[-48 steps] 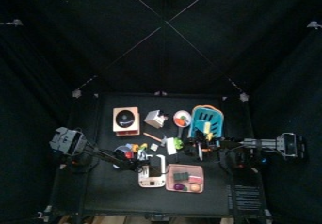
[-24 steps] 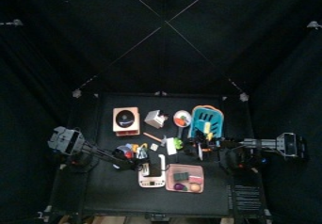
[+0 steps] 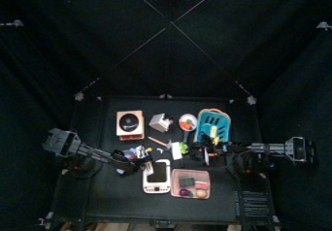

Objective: Grab white sushi piece and place above stove

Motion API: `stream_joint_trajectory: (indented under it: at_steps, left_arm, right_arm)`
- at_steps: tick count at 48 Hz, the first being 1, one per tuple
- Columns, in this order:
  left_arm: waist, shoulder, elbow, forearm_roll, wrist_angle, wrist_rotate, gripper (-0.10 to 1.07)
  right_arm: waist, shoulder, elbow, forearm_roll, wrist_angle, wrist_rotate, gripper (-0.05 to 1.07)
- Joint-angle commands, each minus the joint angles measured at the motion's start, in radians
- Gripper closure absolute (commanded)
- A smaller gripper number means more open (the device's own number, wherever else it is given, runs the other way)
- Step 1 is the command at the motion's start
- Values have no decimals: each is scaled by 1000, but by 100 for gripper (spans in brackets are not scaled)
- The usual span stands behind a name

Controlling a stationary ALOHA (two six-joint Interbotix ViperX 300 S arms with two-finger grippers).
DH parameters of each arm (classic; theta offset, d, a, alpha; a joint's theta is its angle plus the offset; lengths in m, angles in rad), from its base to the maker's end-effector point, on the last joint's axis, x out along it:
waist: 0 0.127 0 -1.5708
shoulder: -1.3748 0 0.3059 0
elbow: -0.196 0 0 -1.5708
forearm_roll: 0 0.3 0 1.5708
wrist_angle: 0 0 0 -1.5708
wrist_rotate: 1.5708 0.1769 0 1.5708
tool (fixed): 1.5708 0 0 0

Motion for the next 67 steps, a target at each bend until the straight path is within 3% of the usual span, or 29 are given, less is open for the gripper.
stream_joint_trajectory:
  at_steps: [1,8,28,47,67]
  left_arm:
    - [23,14,-26,40,-20,-12,38]
    - [57,52,-40,57,-72,-29,37]
    - [163,117,-40,48,-87,-123,32]
    - [176,117,-20,-6,-117,-123,13]
    - [178,86,-11,-8,-117,-121,12]
  right_arm:
    - [-3,-12,-8,2,-3,-2,20]
    - [-5,-12,-6,0,-3,-2,20]
    - [-5,-12,-6,0,11,-2,20]
    - [-5,-12,-3,0,14,-2,20]
    - [-5,-12,-5,0,12,-2,20]
